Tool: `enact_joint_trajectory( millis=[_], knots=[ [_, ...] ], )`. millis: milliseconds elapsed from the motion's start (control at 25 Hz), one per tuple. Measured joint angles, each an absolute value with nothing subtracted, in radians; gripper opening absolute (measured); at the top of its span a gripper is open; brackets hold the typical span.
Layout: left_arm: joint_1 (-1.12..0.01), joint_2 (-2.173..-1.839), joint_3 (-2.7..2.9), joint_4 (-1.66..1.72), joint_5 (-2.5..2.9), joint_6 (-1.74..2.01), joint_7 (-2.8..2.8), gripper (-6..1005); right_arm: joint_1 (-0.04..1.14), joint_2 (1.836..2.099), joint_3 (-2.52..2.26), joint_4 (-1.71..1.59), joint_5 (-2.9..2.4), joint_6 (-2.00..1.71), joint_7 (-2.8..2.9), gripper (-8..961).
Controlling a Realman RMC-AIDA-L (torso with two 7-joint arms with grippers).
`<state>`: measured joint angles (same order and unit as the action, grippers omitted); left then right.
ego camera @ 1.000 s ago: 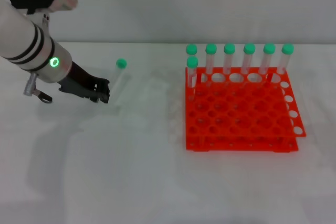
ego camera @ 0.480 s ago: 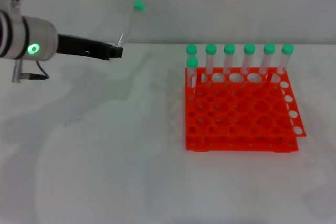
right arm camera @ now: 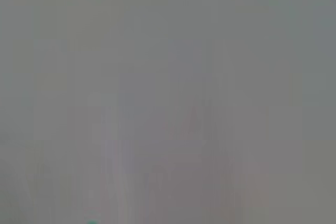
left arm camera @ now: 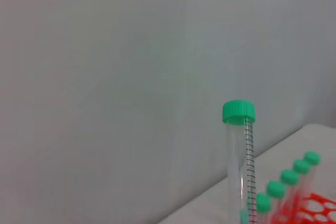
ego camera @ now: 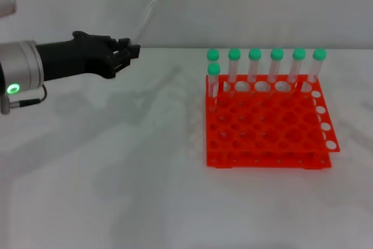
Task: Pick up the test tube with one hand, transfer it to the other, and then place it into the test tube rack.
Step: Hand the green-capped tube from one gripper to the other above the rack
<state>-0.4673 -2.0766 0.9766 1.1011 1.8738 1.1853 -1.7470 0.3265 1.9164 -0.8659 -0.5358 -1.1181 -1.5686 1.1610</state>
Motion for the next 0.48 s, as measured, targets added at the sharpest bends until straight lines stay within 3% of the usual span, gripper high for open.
enact_joint_trajectory(
  millis=[280, 480],
  knots=[
    [-0.409, -2.077, 1.086, 1.097, 1.708, 1.224, -1.553, 188, 0.453, 1.916, -0.869, -0.573, -1.269, -1.574, 1.361, 875],
    [-0.405, -2.079, 1.167, 1.097, 1.674, 1.237, -1.476, 188, 0.529, 1.943, -0.892, -0.568, -1.335, -1.567, 1.391, 876]
  ],
)
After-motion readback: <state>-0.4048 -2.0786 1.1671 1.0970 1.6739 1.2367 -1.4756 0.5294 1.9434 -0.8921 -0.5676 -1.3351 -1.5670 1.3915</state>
